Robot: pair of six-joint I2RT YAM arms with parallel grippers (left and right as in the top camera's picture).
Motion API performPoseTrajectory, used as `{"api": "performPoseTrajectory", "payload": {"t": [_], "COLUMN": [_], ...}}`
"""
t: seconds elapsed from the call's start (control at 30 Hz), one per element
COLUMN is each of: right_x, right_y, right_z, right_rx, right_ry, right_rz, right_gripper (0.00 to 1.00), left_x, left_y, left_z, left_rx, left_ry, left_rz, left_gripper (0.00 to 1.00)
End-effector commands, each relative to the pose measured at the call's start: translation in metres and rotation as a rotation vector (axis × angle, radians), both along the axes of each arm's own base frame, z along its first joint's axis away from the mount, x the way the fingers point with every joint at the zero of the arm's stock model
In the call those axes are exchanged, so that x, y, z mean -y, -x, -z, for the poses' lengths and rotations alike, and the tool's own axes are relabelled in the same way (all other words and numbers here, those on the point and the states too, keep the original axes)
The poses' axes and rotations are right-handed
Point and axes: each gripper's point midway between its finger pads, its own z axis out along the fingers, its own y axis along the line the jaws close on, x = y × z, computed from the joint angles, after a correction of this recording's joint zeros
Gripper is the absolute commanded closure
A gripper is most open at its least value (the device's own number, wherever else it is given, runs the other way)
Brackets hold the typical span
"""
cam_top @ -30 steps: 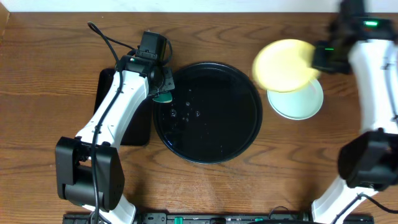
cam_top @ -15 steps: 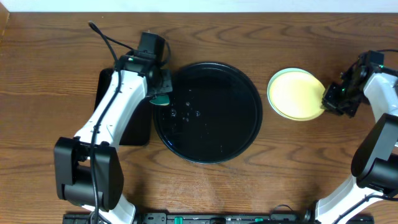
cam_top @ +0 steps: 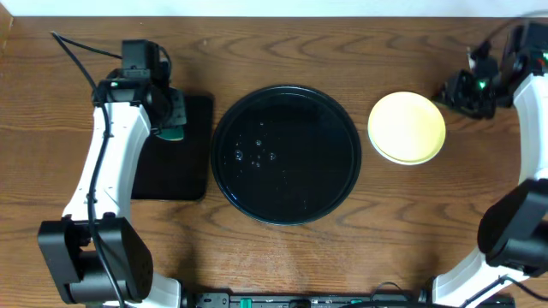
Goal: Clean dirty plates on tray and stack at the side
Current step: 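Release the yellow plate and lower the sponge onto the small tray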
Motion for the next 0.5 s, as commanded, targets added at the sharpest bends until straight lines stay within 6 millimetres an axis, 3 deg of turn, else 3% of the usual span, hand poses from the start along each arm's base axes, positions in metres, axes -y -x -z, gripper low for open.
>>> {"api": "performPoseTrajectory", "payload": {"t": [0.0,0.07,0.23,0.27,0.3,0.33,0.47], "right_x": [-0.041,-0.054,-0.086,-0.09,-0.093,-0.096,-0.107], "right_y": [-0.009,-0.011,-0.011,-0.011,-0.01,-0.01,-0.008], "right_z": [-0.025,-0.024,-0.019,-0.018,-0.018,-0.017,-0.016], "right_rx": [0.093,0.096,0.099,0.097,0.095,0.093,0.092], "right_ry": [-0.014,0.002,0.085,0.103,0.116,0.129,0.14], "right_rz": [-0.12,-0.153,-0.233,-0.244,-0.251,-0.258,-0.286], "right_gripper": [0.44,0.4,0.23,0.2,0.2,0.2,0.19], "left_x": [-0.014,-0.014,-0.013,-0.013,-0.013,-0.013,-0.012], "left_y": [0.009,0.014,0.02,0.021,0.022,0.023,0.022], "left_z": [0.037,0.055,0.094,0.099,0.101,0.102,0.089], "left_rx": [-0.102,-0.155,-0.264,-0.278,-0.286,-0.293,-0.275], "left_ry": [-0.028,-0.023,-0.01,-0.009,-0.008,-0.005,0.003], "left_rz": [0.03,0.03,0.02,0.021,0.02,0.01,0.005], "left_gripper": [0.92,0.92,0.71,0.64,0.36,0.24,0.23]}}
